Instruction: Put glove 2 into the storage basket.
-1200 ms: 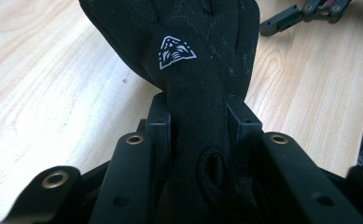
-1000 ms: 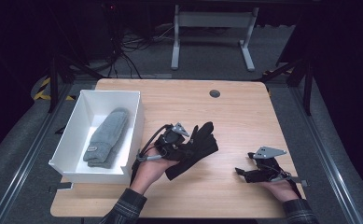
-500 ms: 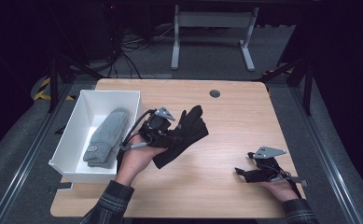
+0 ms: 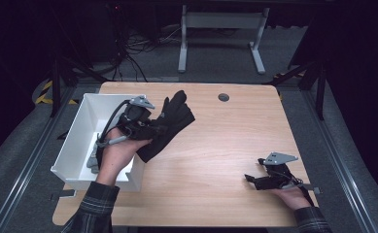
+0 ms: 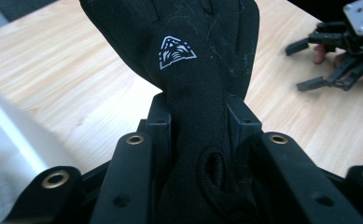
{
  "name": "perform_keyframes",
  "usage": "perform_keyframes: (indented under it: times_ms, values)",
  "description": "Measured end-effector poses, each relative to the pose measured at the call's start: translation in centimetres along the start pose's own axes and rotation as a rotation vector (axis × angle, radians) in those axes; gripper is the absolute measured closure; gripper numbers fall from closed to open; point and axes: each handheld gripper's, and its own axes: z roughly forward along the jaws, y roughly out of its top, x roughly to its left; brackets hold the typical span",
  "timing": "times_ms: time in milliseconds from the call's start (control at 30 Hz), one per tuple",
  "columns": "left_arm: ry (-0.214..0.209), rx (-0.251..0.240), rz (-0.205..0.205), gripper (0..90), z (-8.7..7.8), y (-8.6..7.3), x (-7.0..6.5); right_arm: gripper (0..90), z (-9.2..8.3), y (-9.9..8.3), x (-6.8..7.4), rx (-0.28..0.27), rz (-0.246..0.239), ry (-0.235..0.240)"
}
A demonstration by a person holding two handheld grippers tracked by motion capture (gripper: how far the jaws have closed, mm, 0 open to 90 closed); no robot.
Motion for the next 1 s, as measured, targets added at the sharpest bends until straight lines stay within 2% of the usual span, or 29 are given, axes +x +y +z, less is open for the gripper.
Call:
perform_keyframes:
  times_ms: [167, 200, 400, 467, 533, 667, 1000]
  values:
    - [0.047, -0.008, -0.021, 68.7, -1.9, -0.7, 1.5, 15.1, 0.0, 0.0, 0.0, 0.000, 0.000, 0.000]
    - [0.057, -0.013, -0.041, 68.7, -2.3, -0.9, 1.9, 15.2, 0.0, 0.0, 0.0, 0.000, -0.001, 0.001]
    - [0.129, -0.015, -0.094, 68.6, -4.3, -2.2, 4.1, 15.2, 0.0, 0.0, 0.0, 0.000, 0.000, 0.001]
    - [0.146, -0.007, -0.105, 68.6, -4.8, -2.6, 4.8, 15.2, 0.1, 0.0, 0.0, -0.002, 0.001, -0.001]
    - [0.162, -0.007, -0.135, 68.6, -5.0, -3.3, 5.6, 15.2, 0.1, 0.0, 0.0, -0.002, 0.001, -0.001]
    - [0.212, 0.012, -0.195, 68.6, -5.1, -4.8, 7.3, 15.2, 0.1, 0.0, 0.0, -0.002, 0.001, -0.002]
    - [0.245, 0.063, -0.306, 68.5, -3.4, -7.8, 10.2, 15.2, 0.1, 0.1, 0.0, 0.000, 0.001, -0.001]
